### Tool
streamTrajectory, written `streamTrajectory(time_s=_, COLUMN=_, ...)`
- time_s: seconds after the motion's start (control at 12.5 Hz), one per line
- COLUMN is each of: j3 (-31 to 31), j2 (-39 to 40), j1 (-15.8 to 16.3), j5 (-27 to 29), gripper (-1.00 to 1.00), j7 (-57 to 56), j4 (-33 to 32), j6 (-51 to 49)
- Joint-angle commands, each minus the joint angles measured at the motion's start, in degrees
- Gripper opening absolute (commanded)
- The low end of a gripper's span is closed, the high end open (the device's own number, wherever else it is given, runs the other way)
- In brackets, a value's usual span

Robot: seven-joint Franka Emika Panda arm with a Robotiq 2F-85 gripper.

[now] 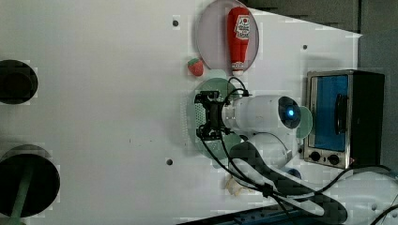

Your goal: Drag strainer right to left.

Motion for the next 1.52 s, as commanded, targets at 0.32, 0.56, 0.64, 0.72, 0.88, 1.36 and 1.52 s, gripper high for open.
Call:
streamTrajectory(time_s=0.32, j3=0.8, j2=4.1, j1=5.8, j5=1.2, gripper=1.00, j7=10.3, j4=7.4, j6=-0.3)
streamTrajectory(time_s=0.56, j3=0.8, j2=6.2, j1=7.6, j5=1.2, gripper=1.00, j7=11.4, j4=10.3, j6=-0.9)
streamTrajectory(time_s=0.64, j3=0.8, j2=6.8, j1=8.3, j5=1.2, gripper=1.00, j7=11.9, j4=11.2, j6=-1.1)
streamTrajectory(time_s=0.72, j3=0.8, j2=7.3, j1=8.9, j5=1.2, gripper=1.00, j7=12.5, j4=11.9, j6=-1.1)
streamTrajectory(time_s=0.88, j3=0.8, j2=8.1, j1=10.2, j5=1.2, gripper=1.00, j7=13.7, j4=13.2, j6=-1.1)
streamTrajectory(time_s=1.36, j3=0.8, j2=10.6, j1=13.7, j5=1.2, gripper=1.00, j7=19.0, j4=17.6, j6=-1.2)
streamTrajectory(time_s=1.52, j3=0.8, j2=11.6, j1=14.5, j5=1.2, gripper=1.00, j7=19.0, j4=18.9, j6=-1.2)
